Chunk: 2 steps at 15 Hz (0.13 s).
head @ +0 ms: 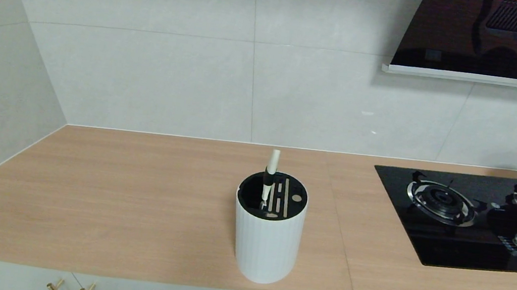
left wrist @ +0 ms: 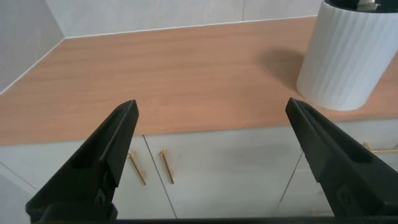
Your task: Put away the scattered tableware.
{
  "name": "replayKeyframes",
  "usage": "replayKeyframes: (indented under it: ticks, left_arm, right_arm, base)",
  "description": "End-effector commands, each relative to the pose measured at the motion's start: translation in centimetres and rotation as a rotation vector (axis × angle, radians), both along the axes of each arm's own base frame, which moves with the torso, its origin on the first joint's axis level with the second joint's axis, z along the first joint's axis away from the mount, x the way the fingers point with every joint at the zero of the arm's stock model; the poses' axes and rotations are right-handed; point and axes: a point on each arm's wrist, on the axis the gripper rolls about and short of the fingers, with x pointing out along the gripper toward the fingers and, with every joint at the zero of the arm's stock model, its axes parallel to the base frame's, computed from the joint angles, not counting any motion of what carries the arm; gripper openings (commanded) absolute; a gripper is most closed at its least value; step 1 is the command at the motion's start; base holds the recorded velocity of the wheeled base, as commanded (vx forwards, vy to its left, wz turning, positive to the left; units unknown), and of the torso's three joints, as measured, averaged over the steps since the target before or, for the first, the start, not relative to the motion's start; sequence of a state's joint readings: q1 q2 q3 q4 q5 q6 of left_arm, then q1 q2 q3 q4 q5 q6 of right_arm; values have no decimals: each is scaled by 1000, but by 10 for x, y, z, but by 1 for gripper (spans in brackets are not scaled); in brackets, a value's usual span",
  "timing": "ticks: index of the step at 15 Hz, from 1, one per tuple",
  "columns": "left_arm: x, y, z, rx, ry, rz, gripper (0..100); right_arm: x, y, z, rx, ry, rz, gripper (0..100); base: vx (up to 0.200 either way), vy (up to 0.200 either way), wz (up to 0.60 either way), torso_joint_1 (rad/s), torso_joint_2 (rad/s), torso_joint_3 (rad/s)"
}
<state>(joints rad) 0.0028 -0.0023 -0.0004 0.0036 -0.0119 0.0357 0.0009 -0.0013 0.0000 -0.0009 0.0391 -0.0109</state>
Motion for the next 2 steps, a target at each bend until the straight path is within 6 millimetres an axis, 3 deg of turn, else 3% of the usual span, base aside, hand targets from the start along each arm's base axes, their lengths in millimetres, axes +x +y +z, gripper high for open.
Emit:
replayKeyframes:
  ticks: [1,2]
  left_arm:
    - [0,0,0,-17,4,0,100]
    - [0,0,0,-28,4,3,100]
  right_arm:
    - [0,0,0,0,4,1,100]
    - [0,0,0,0,4,1,100]
  base:
    - [0,0,0,0,0,0]
    - [0,0,0,0,0,0]
